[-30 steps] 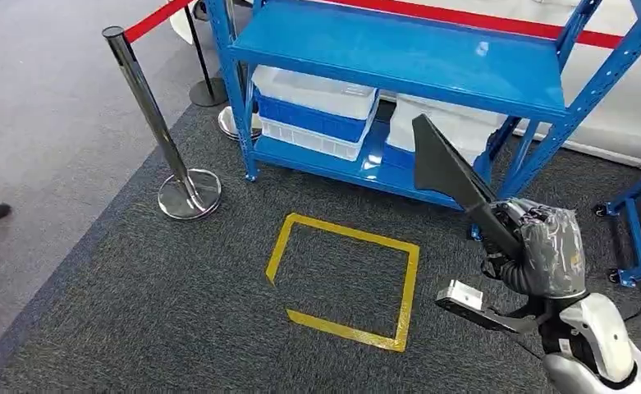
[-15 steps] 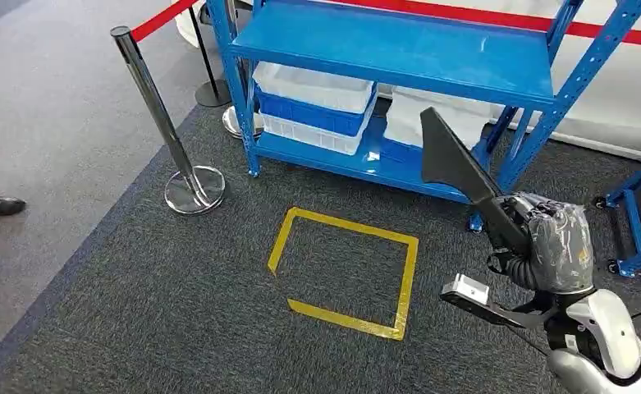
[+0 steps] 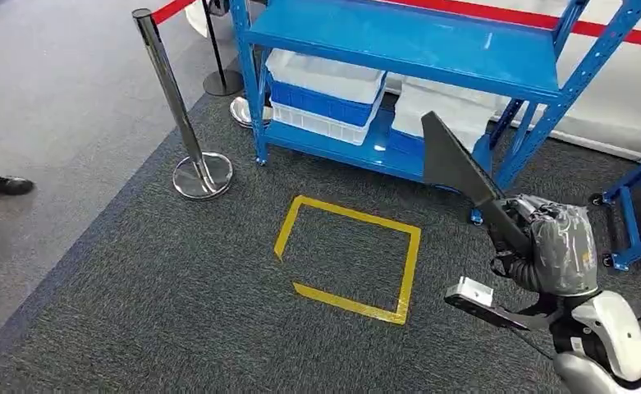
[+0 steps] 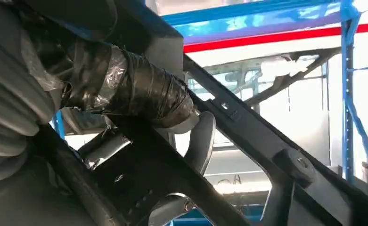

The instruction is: Take the parts from the cabinet and place them on the table.

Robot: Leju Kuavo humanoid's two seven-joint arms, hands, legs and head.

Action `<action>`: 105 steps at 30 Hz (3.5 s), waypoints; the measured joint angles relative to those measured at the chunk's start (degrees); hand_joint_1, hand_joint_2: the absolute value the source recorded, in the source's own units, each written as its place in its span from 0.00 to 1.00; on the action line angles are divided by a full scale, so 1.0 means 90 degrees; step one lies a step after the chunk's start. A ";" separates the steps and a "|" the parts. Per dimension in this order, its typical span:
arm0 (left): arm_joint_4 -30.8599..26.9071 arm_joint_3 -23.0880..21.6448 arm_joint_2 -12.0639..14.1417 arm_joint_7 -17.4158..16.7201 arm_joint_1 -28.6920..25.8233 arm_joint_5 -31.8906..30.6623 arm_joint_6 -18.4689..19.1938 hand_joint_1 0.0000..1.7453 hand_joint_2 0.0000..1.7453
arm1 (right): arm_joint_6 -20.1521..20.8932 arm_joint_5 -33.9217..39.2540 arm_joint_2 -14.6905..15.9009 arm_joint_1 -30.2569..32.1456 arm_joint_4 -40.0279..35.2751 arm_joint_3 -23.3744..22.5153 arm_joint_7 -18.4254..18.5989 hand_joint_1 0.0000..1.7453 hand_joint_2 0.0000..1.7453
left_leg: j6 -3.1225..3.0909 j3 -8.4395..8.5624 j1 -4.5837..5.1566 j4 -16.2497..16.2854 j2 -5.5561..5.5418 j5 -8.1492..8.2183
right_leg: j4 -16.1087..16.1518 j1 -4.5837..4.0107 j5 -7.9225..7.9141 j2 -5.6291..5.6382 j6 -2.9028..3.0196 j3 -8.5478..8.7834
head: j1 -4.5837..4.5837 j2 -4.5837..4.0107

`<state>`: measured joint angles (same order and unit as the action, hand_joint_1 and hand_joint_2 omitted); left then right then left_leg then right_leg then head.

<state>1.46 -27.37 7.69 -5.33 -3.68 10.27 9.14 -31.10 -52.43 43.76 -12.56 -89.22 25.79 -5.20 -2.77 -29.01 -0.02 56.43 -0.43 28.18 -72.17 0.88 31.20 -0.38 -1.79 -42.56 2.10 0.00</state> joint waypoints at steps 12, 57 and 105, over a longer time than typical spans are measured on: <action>0.0002 0.0097 -0.0012 0.0002 -0.0020 -0.0078 -0.0005 0.00 1.00 | 0.0078 0.0024 0.0066 0.0070 -0.0095 -0.0068 0.0002 1.00 1.00 | 0.0253 -0.0419 -0.0017 0.0309 -0.0467 -0.0051 | 0.1523 0.0042 -0.0498 0.0148 0.0246 0.1090 | 0.0003 0.0002; 0.0002 0.0258 -0.0044 0.0039 -0.0037 -0.0168 -0.0019 0.00 1.00 | 0.0204 0.0165 0.0202 0.0158 -0.0269 -0.0240 -0.0034 1.00 1.00 | 0.0113 -0.0443 0.0030 0.0129 0.0190 -0.0234 | 0.1519 -0.0027 -0.0357 -0.0898 0.0076 0.1217 | 0.0061 0.0000; 0.0005 0.0510 -0.0160 0.0245 -0.0137 -0.0267 -0.0345 0.00 1.00 | 0.0253 -0.0478 0.0080 0.0666 -0.0906 -0.0590 0.0459 1.00 1.00 | 0.0246 -0.0870 0.0051 0.0670 -0.0306 -0.0046 | 0.1585 0.0057 -0.0454 0.0131 0.0297 0.1188 | 0.0182 0.0002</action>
<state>1.51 -22.78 6.25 -3.13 -4.91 7.87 6.03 -28.83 -56.74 44.48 -6.57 -97.37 20.48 -1.07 -0.55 -36.84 0.44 62.46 -3.19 27.77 -57.91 1.40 27.12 0.80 0.89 -31.87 3.74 0.02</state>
